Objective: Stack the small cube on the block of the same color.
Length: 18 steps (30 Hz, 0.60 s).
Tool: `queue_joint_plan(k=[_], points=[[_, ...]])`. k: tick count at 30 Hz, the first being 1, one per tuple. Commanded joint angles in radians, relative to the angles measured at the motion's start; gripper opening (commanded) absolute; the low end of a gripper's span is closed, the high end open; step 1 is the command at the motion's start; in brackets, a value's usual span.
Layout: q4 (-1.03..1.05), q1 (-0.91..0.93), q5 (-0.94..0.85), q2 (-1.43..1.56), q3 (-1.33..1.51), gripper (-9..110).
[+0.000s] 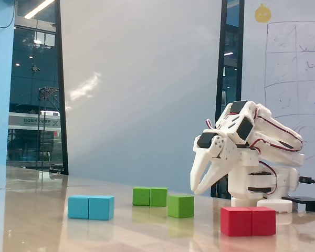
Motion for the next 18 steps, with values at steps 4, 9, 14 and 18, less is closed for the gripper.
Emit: queue_joint_plan(k=[4, 9, 14, 18], points=[[0.008, 0.006, -0.003, 0.032, -0.023, 0], [0.008, 0.011, -0.003, 0.031, -0.023, 0], [0.006, 0.015, -0.005, -0.02, -0.071, 0], [-0.044, 0.012, -0.005, -0.143, -0.195, 0]])
